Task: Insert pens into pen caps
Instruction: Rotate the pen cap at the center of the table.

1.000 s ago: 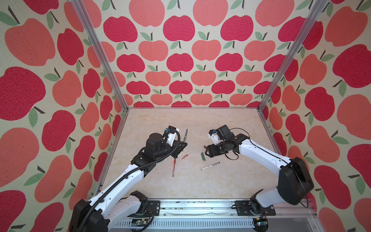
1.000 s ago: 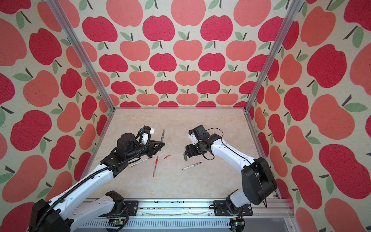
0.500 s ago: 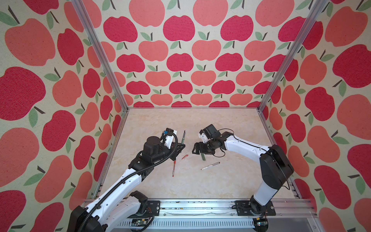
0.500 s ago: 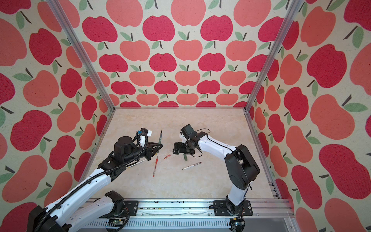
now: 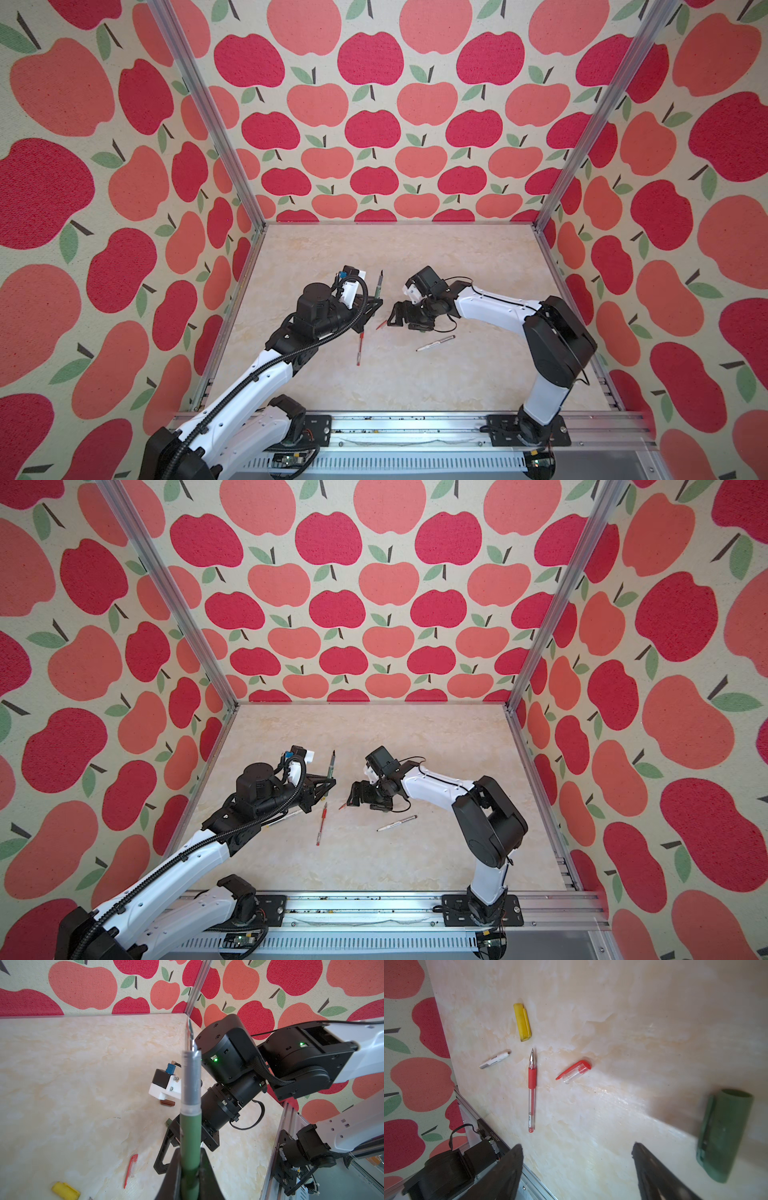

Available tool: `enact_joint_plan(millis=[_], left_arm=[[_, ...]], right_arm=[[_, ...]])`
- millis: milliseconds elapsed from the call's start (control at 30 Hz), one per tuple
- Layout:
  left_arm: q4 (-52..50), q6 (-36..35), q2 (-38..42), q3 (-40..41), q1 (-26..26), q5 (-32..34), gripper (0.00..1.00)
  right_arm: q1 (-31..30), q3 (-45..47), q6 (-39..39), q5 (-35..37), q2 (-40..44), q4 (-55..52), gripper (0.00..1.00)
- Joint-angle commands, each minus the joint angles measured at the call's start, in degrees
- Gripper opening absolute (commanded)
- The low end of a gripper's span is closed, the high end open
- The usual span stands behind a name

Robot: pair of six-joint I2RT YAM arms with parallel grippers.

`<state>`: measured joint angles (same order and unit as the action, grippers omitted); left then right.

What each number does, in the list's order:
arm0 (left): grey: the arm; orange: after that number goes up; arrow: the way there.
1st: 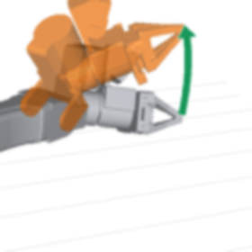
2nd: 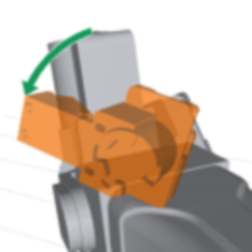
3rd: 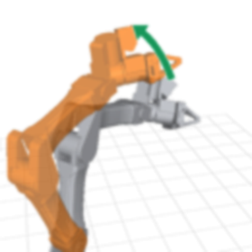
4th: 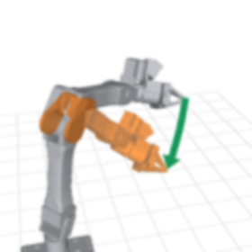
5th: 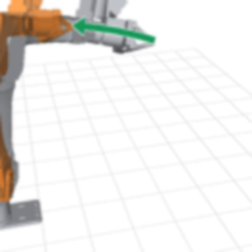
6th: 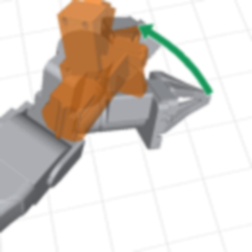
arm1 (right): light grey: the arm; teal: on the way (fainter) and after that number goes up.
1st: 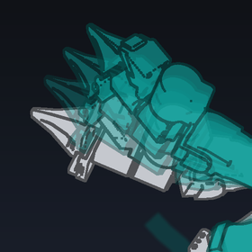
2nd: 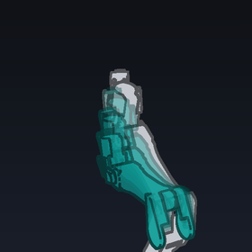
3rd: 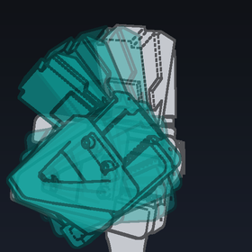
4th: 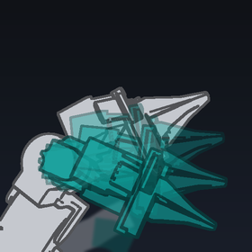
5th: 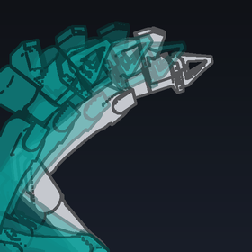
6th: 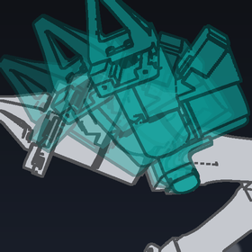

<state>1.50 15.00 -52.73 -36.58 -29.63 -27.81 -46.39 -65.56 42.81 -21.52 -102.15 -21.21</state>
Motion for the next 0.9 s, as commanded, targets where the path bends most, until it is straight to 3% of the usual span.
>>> enact_joint_plan(millis=[0, 867], left_arm=[[-0.09, -1.32, -0.49, -0.69, 0.36, -0.21, 0.0], [0.51, -0.68, -1.87, -2.01, 0.32, 0.11, 0.0]], right_arm=[[-0.19, 1.34, 0.98, -0.8, -1.28, 0.66, 0.86], [3.19, 4.39, -3.47, 5.17, -2.89, -0.46, 0.88]])
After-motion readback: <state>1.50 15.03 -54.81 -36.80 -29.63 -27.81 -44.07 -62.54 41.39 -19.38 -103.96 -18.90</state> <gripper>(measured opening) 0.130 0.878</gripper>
